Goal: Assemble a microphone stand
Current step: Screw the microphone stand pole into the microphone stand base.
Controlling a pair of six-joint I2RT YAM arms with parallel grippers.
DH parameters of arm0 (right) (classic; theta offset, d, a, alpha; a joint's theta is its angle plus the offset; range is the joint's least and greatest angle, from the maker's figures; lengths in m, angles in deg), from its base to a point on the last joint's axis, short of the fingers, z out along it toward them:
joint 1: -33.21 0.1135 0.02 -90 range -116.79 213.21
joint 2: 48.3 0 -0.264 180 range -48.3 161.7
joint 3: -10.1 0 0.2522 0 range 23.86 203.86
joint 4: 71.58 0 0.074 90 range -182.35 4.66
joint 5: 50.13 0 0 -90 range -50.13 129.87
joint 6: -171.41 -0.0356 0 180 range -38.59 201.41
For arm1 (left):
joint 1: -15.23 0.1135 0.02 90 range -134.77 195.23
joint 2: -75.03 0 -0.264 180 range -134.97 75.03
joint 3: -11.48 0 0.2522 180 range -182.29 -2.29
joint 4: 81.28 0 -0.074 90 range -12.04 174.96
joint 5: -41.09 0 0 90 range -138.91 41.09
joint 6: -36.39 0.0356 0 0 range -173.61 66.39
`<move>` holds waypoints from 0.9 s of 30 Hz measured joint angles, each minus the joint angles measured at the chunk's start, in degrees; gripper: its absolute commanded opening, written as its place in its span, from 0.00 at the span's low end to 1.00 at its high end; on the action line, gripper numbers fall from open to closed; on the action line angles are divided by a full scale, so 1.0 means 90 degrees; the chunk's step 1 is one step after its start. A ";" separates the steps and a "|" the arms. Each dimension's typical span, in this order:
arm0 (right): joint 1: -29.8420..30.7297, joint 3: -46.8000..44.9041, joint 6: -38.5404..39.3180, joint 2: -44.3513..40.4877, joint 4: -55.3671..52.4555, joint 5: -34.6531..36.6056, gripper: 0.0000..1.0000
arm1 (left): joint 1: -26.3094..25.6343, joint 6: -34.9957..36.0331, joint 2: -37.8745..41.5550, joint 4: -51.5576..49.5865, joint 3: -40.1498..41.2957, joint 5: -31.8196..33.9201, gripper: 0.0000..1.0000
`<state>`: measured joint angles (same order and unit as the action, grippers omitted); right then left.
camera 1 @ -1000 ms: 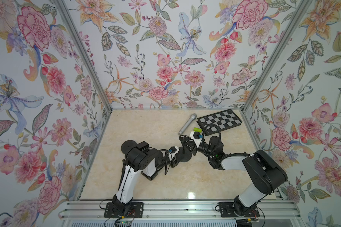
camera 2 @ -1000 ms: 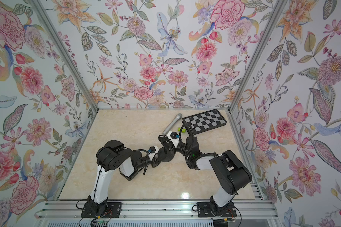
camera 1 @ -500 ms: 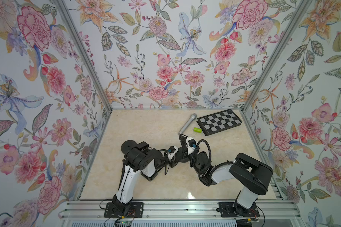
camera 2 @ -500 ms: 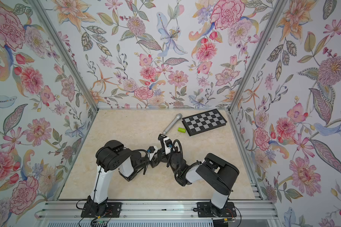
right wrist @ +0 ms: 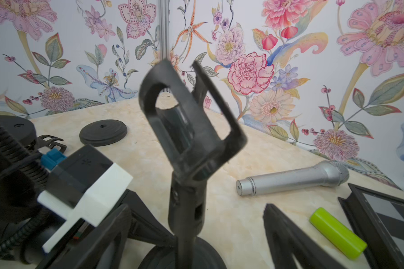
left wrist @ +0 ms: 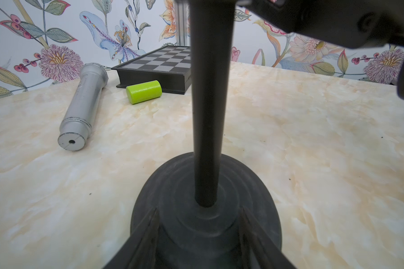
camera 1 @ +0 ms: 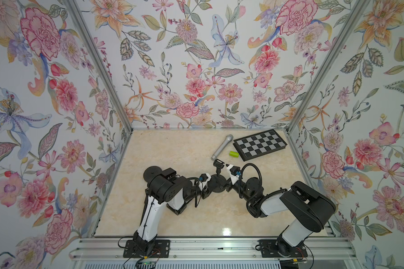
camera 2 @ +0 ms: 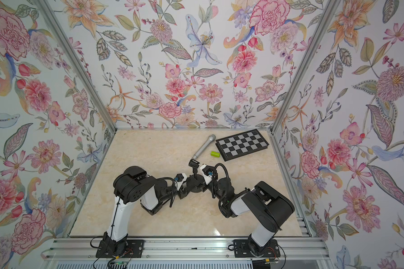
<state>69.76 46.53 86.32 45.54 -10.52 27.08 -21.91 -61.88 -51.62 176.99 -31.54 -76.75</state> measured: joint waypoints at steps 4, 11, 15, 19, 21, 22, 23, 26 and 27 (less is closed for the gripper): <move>-0.0656 0.0410 -0.0087 0.0061 -0.0478 -0.1659 0.77 | 0.0002 -0.0002 0.0002 0.0000 0.0015 0.0002 0.56; -0.0869 0.0920 -0.0391 0.0510 -0.0695 -0.2786 0.34 | 0.0012 -0.0005 0.0000 0.0002 0.0015 -0.0005 0.55; -0.0816 0.0894 -0.0425 0.0556 -0.0656 -0.2533 0.05 | 0.0012 -0.0005 0.0000 0.0002 0.0007 -0.0010 0.55; -0.0262 0.0658 -0.0461 0.0525 -0.0306 -0.1146 0.00 | 0.0012 -0.0010 0.0000 0.0002 -0.0002 -0.0010 0.55; 0.0296 0.0500 -0.0447 0.0539 -0.0002 0.0214 0.00 | 0.0015 -0.0012 0.0000 0.0002 -0.0007 0.0000 0.55; 0.0551 0.0437 -0.0437 0.0588 0.0172 0.0850 0.00 | 0.0015 -0.0012 0.0000 0.0002 -0.0017 0.0002 0.55; 0.0835 0.0372 -0.0444 0.0697 0.0442 0.1603 0.00 | 0.0015 -0.0010 0.0000 0.0002 -0.0019 0.0002 0.55; 0.1532 0.0345 -0.0457 0.1195 0.1321 0.3500 0.00 | 0.0012 -0.0010 0.0000 0.0002 -0.0015 0.0005 0.55; 0.1707 0.0364 -0.0457 0.1343 0.1554 0.3980 0.00 | 0.0012 -0.0007 0.0000 0.0002 -0.0015 0.0005 0.55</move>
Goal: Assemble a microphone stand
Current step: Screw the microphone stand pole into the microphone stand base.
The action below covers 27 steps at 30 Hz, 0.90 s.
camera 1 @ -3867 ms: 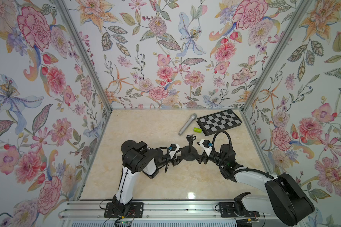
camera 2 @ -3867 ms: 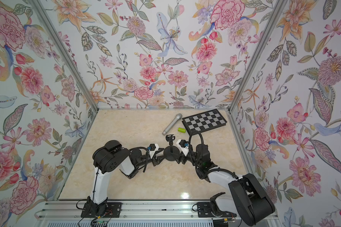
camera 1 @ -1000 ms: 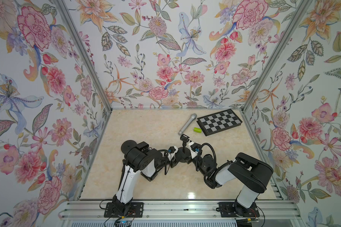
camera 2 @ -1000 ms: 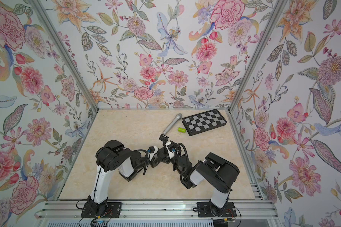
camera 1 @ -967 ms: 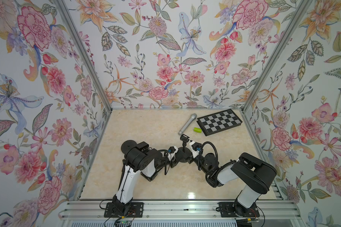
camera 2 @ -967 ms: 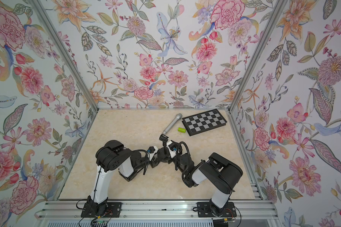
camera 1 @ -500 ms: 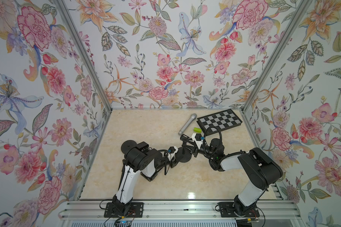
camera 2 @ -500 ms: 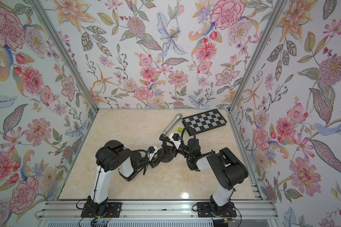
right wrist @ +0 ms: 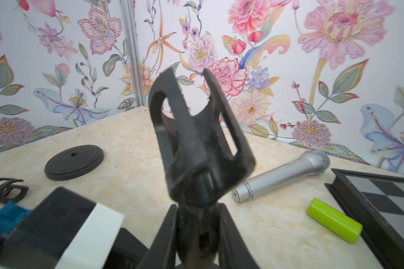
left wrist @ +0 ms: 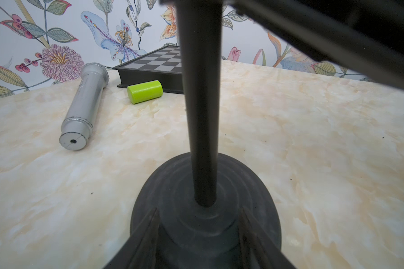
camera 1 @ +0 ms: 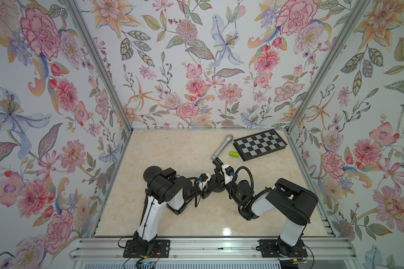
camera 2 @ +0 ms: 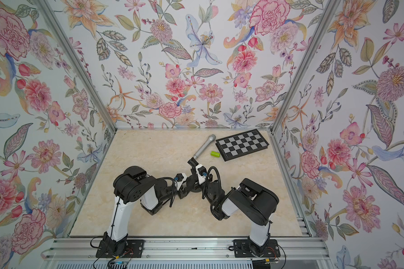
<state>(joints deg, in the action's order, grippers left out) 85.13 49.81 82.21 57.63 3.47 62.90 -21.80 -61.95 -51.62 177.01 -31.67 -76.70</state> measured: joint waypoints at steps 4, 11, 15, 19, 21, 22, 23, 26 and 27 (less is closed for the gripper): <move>0.0372 0.0172 0.0000 0.0313 0.0311 0.1027 0.00 | 0.0000 0.0002 0.0002 0.0000 -0.0007 0.0000 0.54; 0.0119 -0.0238 0.0406 0.0058 0.0238 0.0056 0.79 | -0.0010 0.0007 0.0015 -0.0002 -0.0002 0.0027 0.55; -0.1054 -0.0901 0.0551 -0.0578 -0.0367 -0.2149 0.84 | -0.0017 0.0007 0.0015 -0.0002 0.0000 0.0046 0.55; -0.2115 -0.0838 0.0653 -0.1411 -0.1180 -0.4010 0.86 | -0.0017 0.0024 0.0024 -0.0002 -0.0002 0.0049 0.55; -0.2273 -0.0605 0.0775 -0.1639 -0.1637 -0.4789 0.83 | -0.0019 0.0024 0.0024 -0.0002 0.0000 0.0063 0.55; -0.2324 -0.0459 0.0838 -0.1666 -0.1836 -0.5098 0.81 | -0.0024 0.0024 0.0024 -0.0002 0.0000 0.0070 0.55; -0.2373 -0.0262 0.0896 -0.1664 -0.2084 -0.5430 0.78 | -0.0029 0.0024 0.0024 -0.0002 0.0000 0.0078 0.55; -0.2497 0.0257 0.0986 -0.1586 -0.2676 -0.6178 0.67 | -0.0029 0.0024 0.0024 -0.0002 -0.0002 0.0075 0.56; -0.2540 0.0386 0.1003 -0.1530 -0.2773 -0.6348 0.61 | -0.0029 0.0024 0.0024 -0.0002 -0.0002 0.0078 0.55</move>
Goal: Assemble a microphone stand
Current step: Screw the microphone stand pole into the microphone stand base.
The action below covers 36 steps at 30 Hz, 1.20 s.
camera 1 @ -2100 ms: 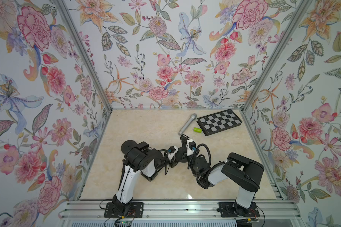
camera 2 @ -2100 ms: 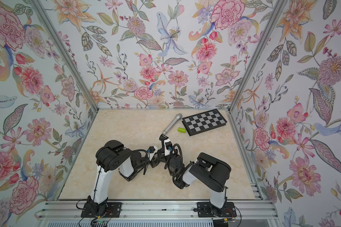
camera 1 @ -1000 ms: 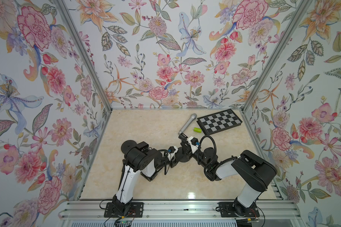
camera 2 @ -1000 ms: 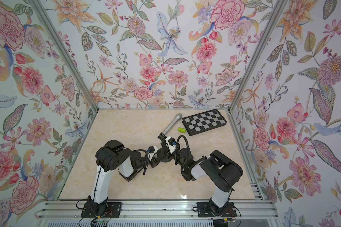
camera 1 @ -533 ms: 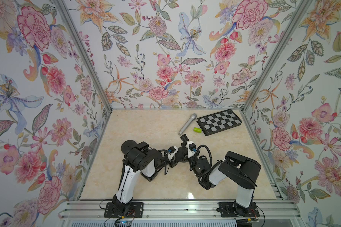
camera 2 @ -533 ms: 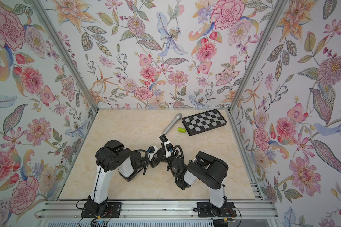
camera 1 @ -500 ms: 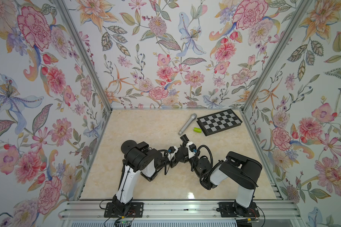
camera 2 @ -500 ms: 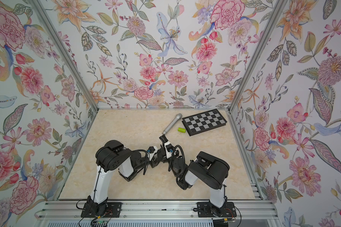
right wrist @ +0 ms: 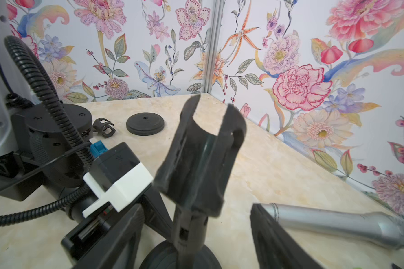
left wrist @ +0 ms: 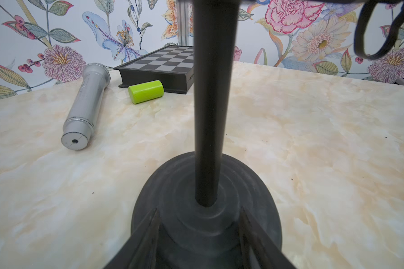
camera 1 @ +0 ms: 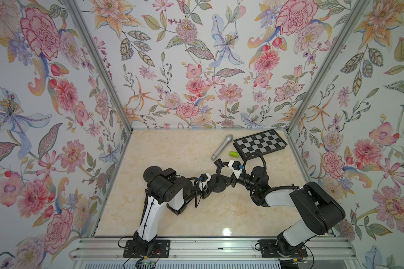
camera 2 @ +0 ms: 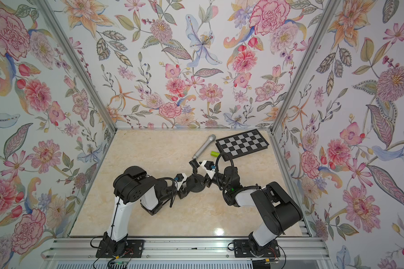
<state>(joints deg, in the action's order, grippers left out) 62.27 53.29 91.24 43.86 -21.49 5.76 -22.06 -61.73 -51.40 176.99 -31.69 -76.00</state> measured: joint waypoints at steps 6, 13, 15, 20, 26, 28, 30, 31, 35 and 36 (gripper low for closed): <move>-0.0236 0.0452 -0.0146 0.0532 -0.0262 -0.0675 0.33 | -0.0002 0.0000 0.0000 0.0000 0.0000 0.0015 0.56; -0.0056 0.0478 -0.0522 0.0678 -0.0126 -0.0474 0.00 | -0.0019 0.0002 0.0000 -0.0002 -0.0019 0.0058 0.56; 0.0160 0.0294 -0.0646 0.0665 0.0192 0.0158 0.00 | -0.0019 0.0010 0.0000 -0.0005 -0.0036 0.0066 0.56; 0.1664 -0.0199 -0.0891 0.0777 0.1273 0.3920 0.00 | -0.0017 0.0019 0.0000 -0.0002 -0.0032 0.0092 0.56; 0.3121 -0.0053 -0.0874 0.1712 0.2681 0.7873 0.00 | -0.0019 0.0022 0.0000 -0.0005 -0.0029 0.0112 0.55; 0.3230 -0.0056 -0.0833 0.1758 0.2805 0.8167 0.00 | -0.0019 0.0024 0.0000 -0.0005 -0.0029 0.0109 0.55; 0.3245 -0.0063 -0.0784 0.1744 0.2793 0.8191 0.09 | -0.0017 0.0027 0.0000 -0.0005 -0.0034 0.0109 0.55; 0.3230 -0.0087 -0.0741 0.1688 0.2735 0.8126 0.18 | -0.0017 0.0024 0.0000 -0.0005 -0.0034 0.0107 0.55; 0.2863 -0.0406 -0.0614 0.1173 0.2271 0.7016 0.45 | -0.0017 0.0024 0.0000 -0.0005 -0.0029 0.0107 0.55; 0.2667 -0.0510 -0.0583 0.0988 0.2074 0.6562 0.51 | -0.0017 0.0027 0.0000 -0.0005 -0.0039 0.0107 0.55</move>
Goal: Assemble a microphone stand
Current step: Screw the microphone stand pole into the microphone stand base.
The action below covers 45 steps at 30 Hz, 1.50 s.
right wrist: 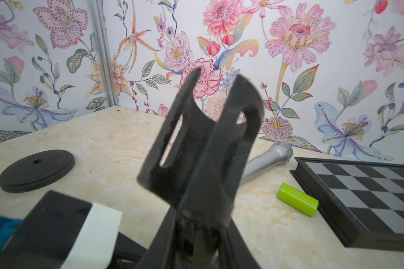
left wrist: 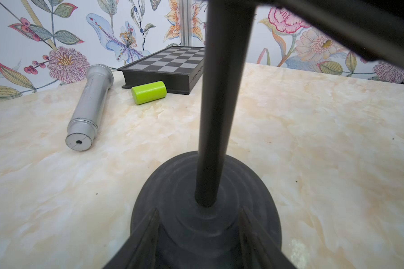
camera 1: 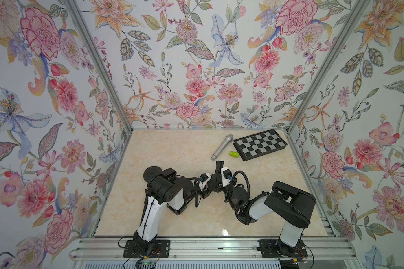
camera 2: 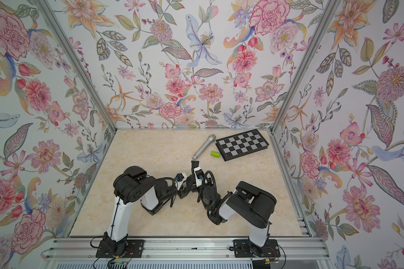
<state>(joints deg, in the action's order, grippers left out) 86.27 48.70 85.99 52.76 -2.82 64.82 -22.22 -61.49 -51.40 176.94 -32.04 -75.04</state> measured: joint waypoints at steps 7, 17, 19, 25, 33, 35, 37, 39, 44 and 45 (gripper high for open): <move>-0.1615 -0.0359 0.0010 -0.1042 -0.1100 -0.3502 0.72 | -0.0002 -0.0002 0.0000 0.0000 -0.0002 -0.0002 0.55; -0.2798 0.0651 0.0386 -0.1001 -0.2467 -0.6642 0.56 | -0.0002 0.0002 -0.0002 0.0000 -0.0002 -0.0007 0.56; -0.2861 0.0874 0.0357 -0.0794 -0.2545 -0.6904 0.47 | -0.0002 0.0002 -0.0002 0.0000 -0.0002 -0.0007 0.56; -0.2856 0.1146 0.0223 -0.0430 -0.2756 -0.7281 0.21 | -0.0002 0.0010 -0.0002 -0.0010 -0.0036 -0.0024 0.55; -0.2494 0.0656 -0.0092 -0.0517 -0.2001 -0.6149 0.00 | -0.0007 0.0024 -0.0015 -0.0010 -0.0046 -0.0022 0.55; -0.2067 0.0418 -0.0189 -0.0573 -0.1664 -0.5090 0.00 | -0.0007 0.0022 -0.0015 -0.0010 -0.0044 -0.0015 0.56; -0.1292 0.0282 -0.0333 -0.0539 -0.1355 -0.3240 0.00 | -0.0007 0.0022 -0.0019 -0.0010 -0.0044 -0.0015 0.55; -0.0512 0.0284 -0.0408 -0.0345 -0.1047 -0.1333 0.00 | -0.0007 0.0022 -0.0019 -0.0010 -0.0049 -0.0019 0.55; 0.0532 0.0512 -0.0634 0.0330 -0.0248 0.1596 0.00 | -0.0015 0.0022 -0.0019 -0.0007 -0.0044 0.0000 0.55; 0.0583 0.0527 -0.0665 0.0391 -0.0165 0.1795 0.00 | -0.0015 0.0024 -0.0019 -0.0010 -0.0044 0.0000 0.55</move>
<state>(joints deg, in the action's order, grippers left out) 91.51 53.44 80.00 56.28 -4.31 80.97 -22.35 -61.27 -51.58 176.86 -32.44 -75.04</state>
